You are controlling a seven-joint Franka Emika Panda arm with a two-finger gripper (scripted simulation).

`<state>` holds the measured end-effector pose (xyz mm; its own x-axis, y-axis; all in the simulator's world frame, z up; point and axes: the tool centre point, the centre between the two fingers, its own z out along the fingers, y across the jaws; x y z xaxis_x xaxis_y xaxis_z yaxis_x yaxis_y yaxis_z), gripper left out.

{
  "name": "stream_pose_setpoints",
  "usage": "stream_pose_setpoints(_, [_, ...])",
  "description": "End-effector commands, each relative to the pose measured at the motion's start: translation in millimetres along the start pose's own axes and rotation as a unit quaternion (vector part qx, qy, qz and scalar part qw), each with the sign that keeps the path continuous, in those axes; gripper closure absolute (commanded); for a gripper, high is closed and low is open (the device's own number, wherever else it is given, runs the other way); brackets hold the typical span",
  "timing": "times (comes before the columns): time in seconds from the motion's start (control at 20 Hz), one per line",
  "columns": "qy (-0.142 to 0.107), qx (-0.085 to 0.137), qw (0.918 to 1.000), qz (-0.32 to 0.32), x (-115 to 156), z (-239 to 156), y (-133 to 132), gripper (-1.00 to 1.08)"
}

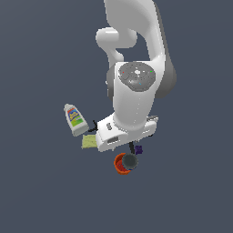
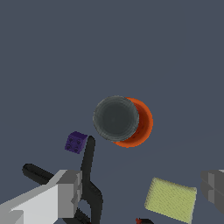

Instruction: Pick up a designated object from a clutter of objects.

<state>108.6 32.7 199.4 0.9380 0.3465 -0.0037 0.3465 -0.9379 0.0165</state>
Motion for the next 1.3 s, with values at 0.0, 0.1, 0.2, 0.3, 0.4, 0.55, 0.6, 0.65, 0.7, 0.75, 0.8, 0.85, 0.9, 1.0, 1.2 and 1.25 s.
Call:
stream_pose_setpoints(0.0, [0.001,0.002,0.9998,-0.02,12,17,-3,-0.92])
stream_pose_setpoints(0.1, [0.001,0.003,0.9994,-0.033,19,28,-6,-0.92])
stream_pose_setpoints(0.2, [0.002,0.005,0.999,-0.044,24,38,-8,-0.92])
stream_pose_setpoints(0.3, [0.002,0.006,0.9986,-0.053,29,46,-10,-0.92])
stream_pose_setpoints(0.4, [0.002,0.007,0.9982,-0.06,32,52,-11,-0.92])
stream_pose_setpoints(0.55, [0.002,0.008,0.9978,-0.066,35,59,-13,-0.92])
stream_pose_setpoints(0.6, [0.002,0.008,0.9977,-0.068,36,60,-13,-0.92])
stream_pose_setpoints(0.65, [0.002,0.008,0.9976,-0.068,36,60,-13,-0.92])
stream_pose_setpoints(0.7, [0.002,0.008,0.9976,-0.069,36,61,-13,-0.92])
stream_pose_setpoints(0.75, [0.002,0.008,0.9977,-0.067,35,60,-13,-0.92])
stream_pose_setpoints(0.8, [0.002,0.008,0.9977,-0.067,35,60,-13,-0.92])
stream_pose_setpoints(0.85, [0.002,0.008,0.9977,-0.067,35,62,-13,-0.92])
stream_pose_setpoints(0.9, [0.002,0.008,0.9977,-0.067,35,63,-13,-0.92])
stream_pose_setpoints(1.0, [0.002,0.008,0.9977,-0.068,35,70,-13,-0.92])
stream_pose_setpoints(1.2, [0.002,0.008,0.9976,-0.068,35,91,-14,-0.92])
stream_pose_setpoints(1.25, [0.002,0.008,0.9976,-0.068,35,96,-14,-0.92])
